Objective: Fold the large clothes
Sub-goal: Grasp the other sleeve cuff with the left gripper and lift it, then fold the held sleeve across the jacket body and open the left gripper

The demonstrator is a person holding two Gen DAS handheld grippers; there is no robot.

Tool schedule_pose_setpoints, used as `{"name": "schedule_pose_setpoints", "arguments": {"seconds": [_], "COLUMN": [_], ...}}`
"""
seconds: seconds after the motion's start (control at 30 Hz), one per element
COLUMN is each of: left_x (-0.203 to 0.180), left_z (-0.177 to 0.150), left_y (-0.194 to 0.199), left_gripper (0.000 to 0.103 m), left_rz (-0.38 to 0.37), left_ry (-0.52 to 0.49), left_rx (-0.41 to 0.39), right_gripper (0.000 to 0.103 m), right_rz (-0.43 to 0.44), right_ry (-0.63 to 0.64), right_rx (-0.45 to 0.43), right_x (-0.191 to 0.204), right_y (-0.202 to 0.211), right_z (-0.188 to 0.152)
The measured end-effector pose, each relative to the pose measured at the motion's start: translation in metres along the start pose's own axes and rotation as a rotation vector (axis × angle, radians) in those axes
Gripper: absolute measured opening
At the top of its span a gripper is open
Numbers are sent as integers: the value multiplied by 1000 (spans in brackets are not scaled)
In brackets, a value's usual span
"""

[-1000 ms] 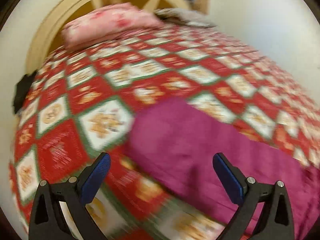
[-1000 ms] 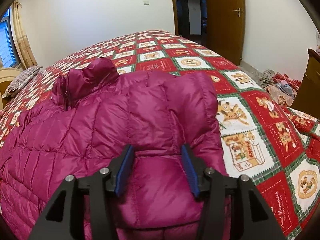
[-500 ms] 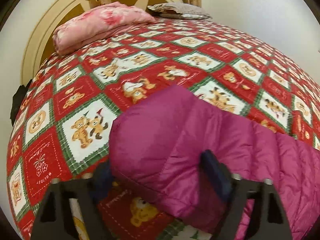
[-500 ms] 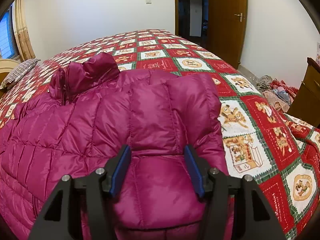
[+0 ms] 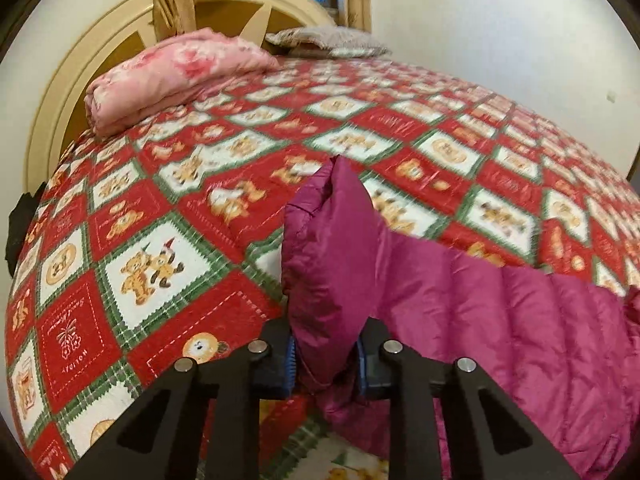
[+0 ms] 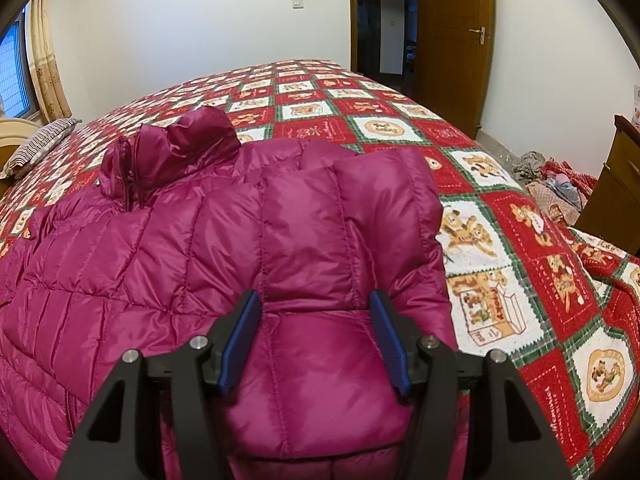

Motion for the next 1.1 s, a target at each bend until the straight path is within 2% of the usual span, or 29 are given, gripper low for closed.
{"name": "schedule_pose_setpoints", "arguments": {"seconds": [0.13,0.3,0.4,0.57,0.73,0.77,0.93,1.1], "left_x": [-31,-100,-155,-242,-322,-333,-388,-409], "left_z": [13,29,32,15,-26,-36,-92,-142], "left_y": [26,79,121,181,219,223,227,203], "left_gripper": [22,22,22,22,22,22,22,22], "left_rz": [-46,-169,-293,-503,-691,-709,-772,-775], "left_ry": [-66,-186,-265,-385,-493,-512,-626,-675], "left_rx": [-76,-191,-257,-305,-281,-276,-216,-124], "right_gripper": [60,60,60,60,60,60,60,60], "right_rz": [4,4,3,5,12,13,20,35], "right_ry": [-4,-5,-6,-9,-15,-16,-26,-40], "right_rx": [-1,-2,-2,-3,-5,-6,-8,-10], "right_x": [0,0,0,0,-1,-1,-2,-3], "right_y": [0,1,1,1,1,1,0,0], "right_z": [1,0,0,0,1,1,0,0]}}
Point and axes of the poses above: each gripper's, at about its wrist camera, not at the fingertips, and y roughly against the way its jaws point, x to its left, z to its top, the point moved 7 cm from there along -y, roughly the way its jaws point, and after that the axes turned 8 degrees about -z, right-handed, at the moved point
